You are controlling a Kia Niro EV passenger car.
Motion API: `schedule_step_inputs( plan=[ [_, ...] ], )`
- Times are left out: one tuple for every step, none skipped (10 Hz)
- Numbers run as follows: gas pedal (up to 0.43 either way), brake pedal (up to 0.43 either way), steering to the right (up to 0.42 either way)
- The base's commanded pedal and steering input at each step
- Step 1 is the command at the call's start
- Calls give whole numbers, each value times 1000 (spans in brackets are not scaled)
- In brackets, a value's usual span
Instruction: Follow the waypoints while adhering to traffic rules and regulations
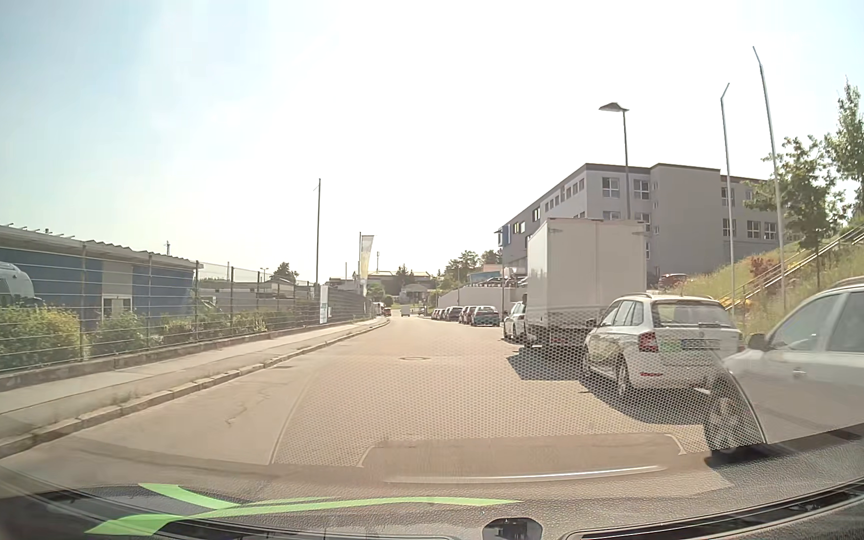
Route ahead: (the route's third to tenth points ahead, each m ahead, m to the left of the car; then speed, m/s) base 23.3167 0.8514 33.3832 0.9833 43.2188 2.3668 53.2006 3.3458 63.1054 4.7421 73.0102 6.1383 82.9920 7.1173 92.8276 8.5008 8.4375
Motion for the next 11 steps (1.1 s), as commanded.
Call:
schedule_step_inputs(
  plan=[
    [0, 0, -19],
    [0, 0, -19],
    [8, 0, -18],
    [28, 0, -16],
    [47, 0, -15],
    [47, 0, -14],
    [59, 0, -13],
    [59, 0, -12],
    [59, 0, -12],
    [59, 0, -10],
    [59, 0, -10]
  ],
)
